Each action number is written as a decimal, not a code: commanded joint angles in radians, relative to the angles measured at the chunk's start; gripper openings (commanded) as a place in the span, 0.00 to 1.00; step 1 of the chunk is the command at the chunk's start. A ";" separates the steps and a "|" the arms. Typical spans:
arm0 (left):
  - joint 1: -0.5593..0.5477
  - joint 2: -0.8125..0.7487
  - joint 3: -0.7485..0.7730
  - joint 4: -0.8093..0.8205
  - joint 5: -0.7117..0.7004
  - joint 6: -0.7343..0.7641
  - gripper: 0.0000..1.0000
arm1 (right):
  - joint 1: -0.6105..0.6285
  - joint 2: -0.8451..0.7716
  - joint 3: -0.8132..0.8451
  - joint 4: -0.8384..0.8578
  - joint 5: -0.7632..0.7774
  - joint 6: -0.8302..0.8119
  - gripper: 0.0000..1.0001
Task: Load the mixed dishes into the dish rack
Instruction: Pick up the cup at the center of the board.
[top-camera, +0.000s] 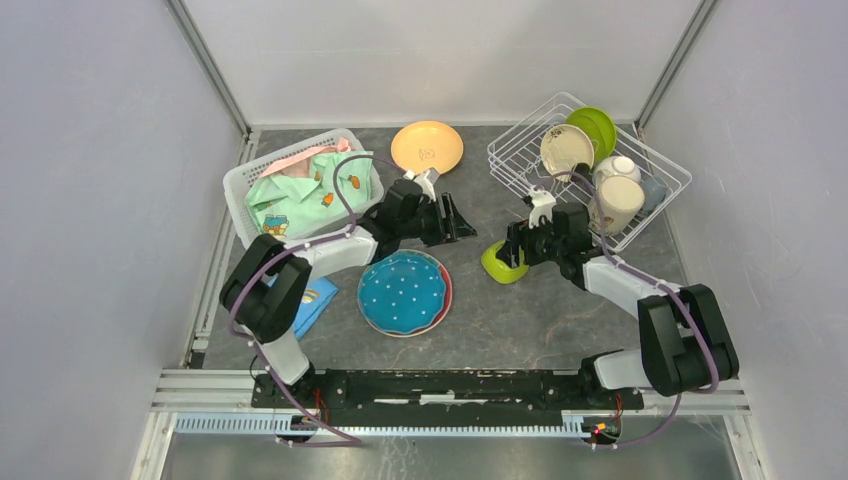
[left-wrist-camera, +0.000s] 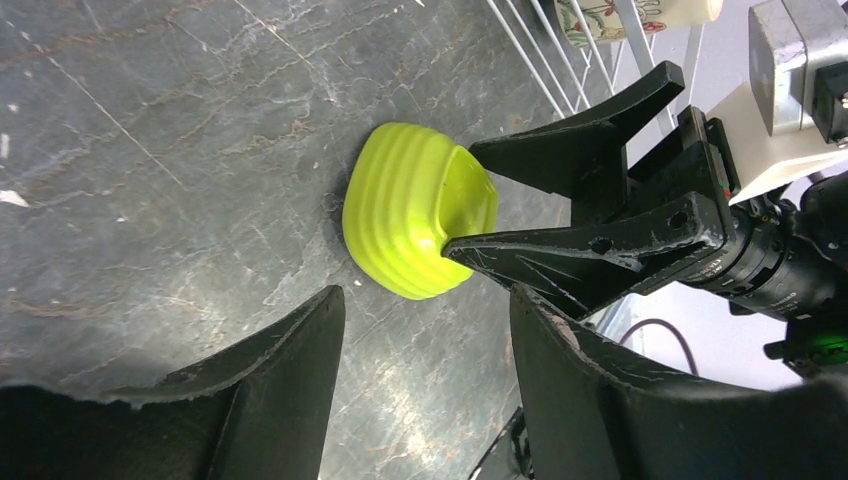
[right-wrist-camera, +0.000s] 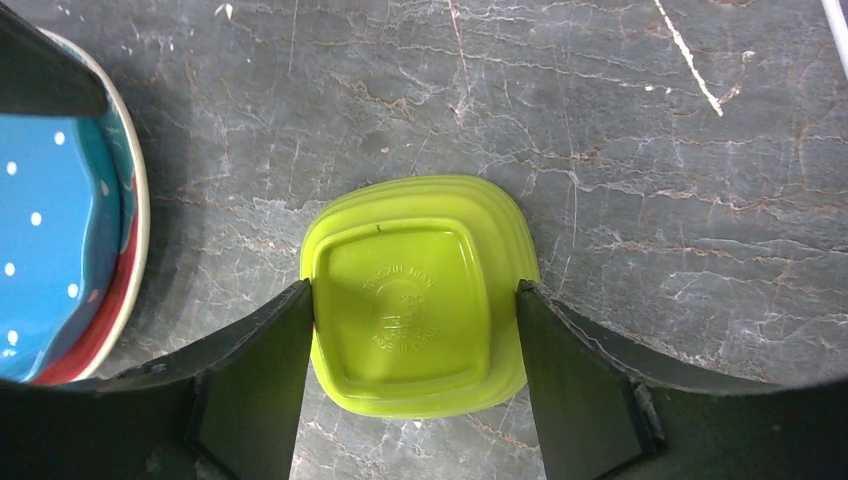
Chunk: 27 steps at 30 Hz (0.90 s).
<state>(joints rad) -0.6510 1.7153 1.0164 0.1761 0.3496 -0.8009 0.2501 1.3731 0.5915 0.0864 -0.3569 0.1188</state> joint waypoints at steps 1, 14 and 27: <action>-0.019 0.038 -0.019 0.127 -0.009 -0.119 0.69 | -0.022 0.028 -0.039 0.018 -0.040 0.063 0.62; -0.057 0.140 -0.099 0.374 -0.031 -0.291 0.74 | -0.130 0.051 -0.138 0.199 -0.182 0.205 0.56; -0.098 0.239 -0.109 0.611 -0.020 -0.438 0.78 | -0.183 0.076 -0.176 0.316 -0.264 0.306 0.55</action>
<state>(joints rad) -0.7307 1.9358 0.8848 0.6624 0.3405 -1.1713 0.0731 1.4223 0.4557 0.4427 -0.5964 0.3737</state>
